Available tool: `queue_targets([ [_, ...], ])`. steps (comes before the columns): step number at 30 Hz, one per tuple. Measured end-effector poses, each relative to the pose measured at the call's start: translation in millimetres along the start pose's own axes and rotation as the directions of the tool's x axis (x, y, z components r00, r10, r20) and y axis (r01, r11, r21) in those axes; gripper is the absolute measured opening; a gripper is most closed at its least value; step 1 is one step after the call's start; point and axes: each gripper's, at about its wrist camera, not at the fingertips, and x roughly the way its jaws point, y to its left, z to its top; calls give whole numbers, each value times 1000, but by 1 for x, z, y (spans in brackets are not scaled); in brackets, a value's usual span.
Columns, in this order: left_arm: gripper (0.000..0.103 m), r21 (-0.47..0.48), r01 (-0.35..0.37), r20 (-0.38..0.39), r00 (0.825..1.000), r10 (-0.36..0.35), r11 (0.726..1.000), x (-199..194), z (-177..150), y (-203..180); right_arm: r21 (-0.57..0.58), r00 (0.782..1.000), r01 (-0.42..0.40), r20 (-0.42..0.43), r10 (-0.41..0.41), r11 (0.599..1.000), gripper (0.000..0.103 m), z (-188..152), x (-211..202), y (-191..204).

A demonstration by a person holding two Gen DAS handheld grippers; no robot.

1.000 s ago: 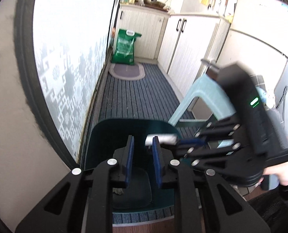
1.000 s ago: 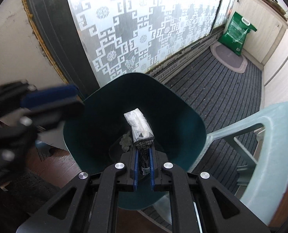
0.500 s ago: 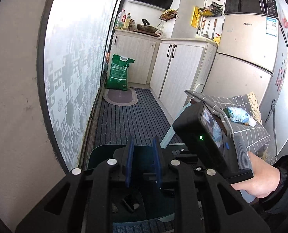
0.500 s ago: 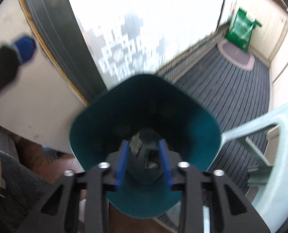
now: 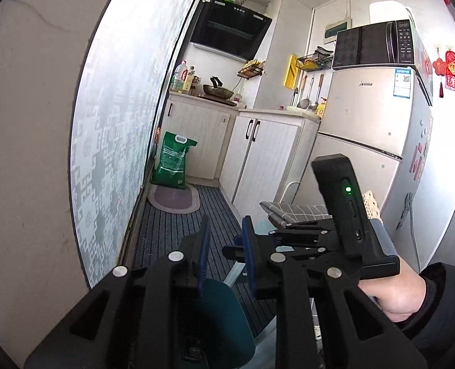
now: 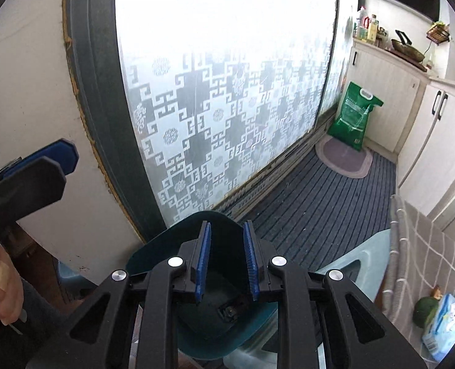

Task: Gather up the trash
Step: 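Return both tools to the stool and grasp the green lime with the left gripper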

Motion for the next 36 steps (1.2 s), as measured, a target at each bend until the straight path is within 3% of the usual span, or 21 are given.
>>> queue_targets([
  [5,24,36,-4,3,1000,4,999,12,8,-17,10,997,45,59,-46,999,22,5,-36,-25],
  [11,25,137,-25,-25,999,29,990,41,9,-48,54,989,129,72,-133,990,22,-9,-80,-70],
  [16,25,188,32,-87,996,-15,982,69,4,-71,130,978,189,67,-199,973,22,-33,-114,-114],
  [22,29,232,122,-189,979,-79,965,109,-4,-102,196,968,230,55,-244,953,22,-62,-146,-148],
  [34,31,299,153,-314,948,-54,942,162,-24,-152,262,967,245,4,-255,933,22,-116,-169,-186],
  [36,33,315,152,-341,939,-38,937,172,-28,-158,273,971,228,2,-237,935,27,-123,-170,-188],
])
